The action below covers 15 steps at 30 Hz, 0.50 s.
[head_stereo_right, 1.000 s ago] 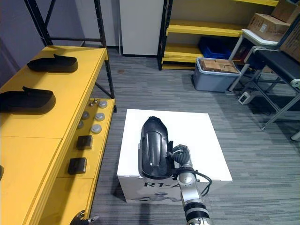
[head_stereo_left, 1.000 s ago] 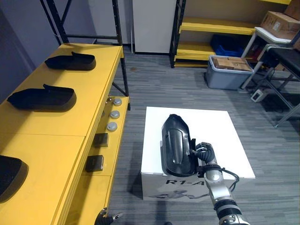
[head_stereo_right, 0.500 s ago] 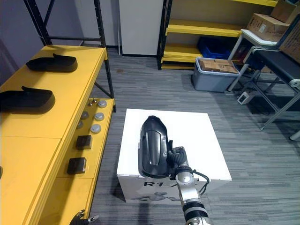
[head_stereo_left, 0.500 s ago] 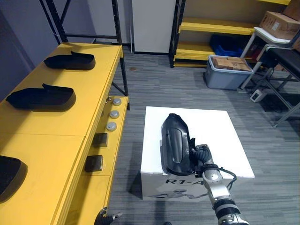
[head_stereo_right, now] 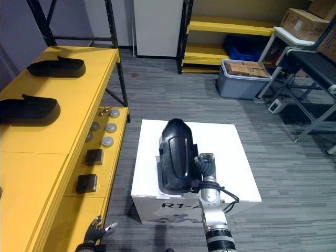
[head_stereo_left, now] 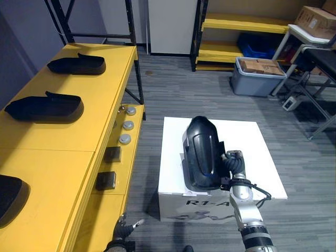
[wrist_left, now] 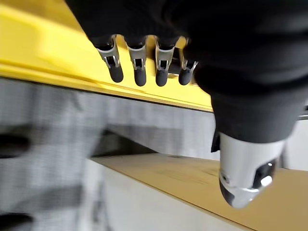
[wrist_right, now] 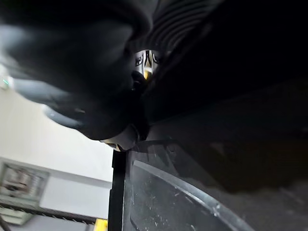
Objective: Walk over and take plastic housings, then place them on the shelf
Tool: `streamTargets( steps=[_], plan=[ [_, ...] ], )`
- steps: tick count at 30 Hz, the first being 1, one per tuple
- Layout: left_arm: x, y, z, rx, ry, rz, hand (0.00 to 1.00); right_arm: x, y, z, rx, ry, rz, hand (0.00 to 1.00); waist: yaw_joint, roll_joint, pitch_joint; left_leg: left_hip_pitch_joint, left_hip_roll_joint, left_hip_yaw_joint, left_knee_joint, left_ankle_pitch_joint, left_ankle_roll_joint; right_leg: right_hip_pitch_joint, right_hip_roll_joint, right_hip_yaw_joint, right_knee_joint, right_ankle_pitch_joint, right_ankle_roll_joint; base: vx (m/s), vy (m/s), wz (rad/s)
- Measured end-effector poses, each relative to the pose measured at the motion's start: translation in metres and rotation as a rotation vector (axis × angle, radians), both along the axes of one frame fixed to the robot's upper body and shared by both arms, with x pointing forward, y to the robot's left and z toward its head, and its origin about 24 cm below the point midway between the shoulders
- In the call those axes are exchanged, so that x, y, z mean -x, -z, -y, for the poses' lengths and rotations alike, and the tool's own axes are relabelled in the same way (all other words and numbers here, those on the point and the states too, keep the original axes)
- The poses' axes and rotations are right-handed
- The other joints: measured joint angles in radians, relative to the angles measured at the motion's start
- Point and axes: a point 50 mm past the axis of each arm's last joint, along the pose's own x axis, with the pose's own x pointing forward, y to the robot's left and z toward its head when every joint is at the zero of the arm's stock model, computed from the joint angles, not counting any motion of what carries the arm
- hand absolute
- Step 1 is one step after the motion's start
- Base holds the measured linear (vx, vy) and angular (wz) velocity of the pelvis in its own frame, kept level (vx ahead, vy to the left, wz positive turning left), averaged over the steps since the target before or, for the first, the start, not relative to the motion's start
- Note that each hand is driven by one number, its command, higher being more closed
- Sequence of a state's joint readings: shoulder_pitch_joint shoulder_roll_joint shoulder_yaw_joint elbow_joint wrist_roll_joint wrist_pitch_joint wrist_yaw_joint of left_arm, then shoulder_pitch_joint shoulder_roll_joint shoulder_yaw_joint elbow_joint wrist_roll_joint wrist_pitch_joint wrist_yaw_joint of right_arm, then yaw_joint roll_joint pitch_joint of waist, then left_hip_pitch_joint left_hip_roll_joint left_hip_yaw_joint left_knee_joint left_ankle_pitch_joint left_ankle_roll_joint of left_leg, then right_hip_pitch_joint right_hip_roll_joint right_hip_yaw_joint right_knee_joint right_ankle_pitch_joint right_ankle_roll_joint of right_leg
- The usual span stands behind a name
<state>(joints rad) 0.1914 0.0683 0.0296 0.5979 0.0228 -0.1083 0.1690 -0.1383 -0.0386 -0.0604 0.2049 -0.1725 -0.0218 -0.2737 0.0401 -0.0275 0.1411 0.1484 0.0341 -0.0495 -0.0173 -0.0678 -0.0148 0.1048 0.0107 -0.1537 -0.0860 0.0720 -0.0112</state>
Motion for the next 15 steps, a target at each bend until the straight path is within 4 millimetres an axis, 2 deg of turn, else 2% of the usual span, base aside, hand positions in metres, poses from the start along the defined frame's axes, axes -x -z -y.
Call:
streamTargets(
  steps=[5, 8, 10, 15],
  plan=[
    [-0.023, -0.029, 0.004, -0.010, -0.020, 0.175, 0.00, 0.006, -0.017, 0.003, 0.019, 0.034, 0.085, 1.00, 0.003, 0.009, 0.005, -0.022, -0.001, -0.005, 0.017, -0.001, -0.001, -0.011, -0.001, 0.000, 0.000, 0.000, -0.001, -0.01, 0.003, 0.04],
    [-0.036, -0.057, 0.010, 0.000, -0.040, 0.325, 0.00, 0.008, -0.032, 0.003, 0.028, 0.046, 0.157, 1.00, 0.003, 0.014, 0.005, -0.024, -0.001, -0.005, 0.024, -0.002, -0.002, -0.010, 0.000, -0.001, 0.000, 0.000, -0.001, 0.00, 0.000, 0.00],
    [-0.048, -0.084, 0.016, 0.028, -0.046, 0.470, 0.00, 0.012, -0.046, 0.001, 0.034, 0.043, 0.233, 1.00, 0.002, 0.017, 0.003, -0.025, 0.000, -0.005, 0.025, -0.002, -0.002, -0.010, 0.000, 0.000, 0.000, 0.000, -0.001, 0.00, 0.000, 0.00],
    [-0.058, -0.130, 0.025, 0.081, -0.042, 0.698, 0.00, 0.017, -0.071, -0.010, 0.089, 0.008, 0.364, 1.00, 0.001, 0.025, -0.002, -0.024, -0.001, -0.003, 0.029, -0.002, -0.001, -0.009, 0.000, 0.002, 0.000, 0.000, -0.002, 0.00, 0.000, 0.00]
  ],
)
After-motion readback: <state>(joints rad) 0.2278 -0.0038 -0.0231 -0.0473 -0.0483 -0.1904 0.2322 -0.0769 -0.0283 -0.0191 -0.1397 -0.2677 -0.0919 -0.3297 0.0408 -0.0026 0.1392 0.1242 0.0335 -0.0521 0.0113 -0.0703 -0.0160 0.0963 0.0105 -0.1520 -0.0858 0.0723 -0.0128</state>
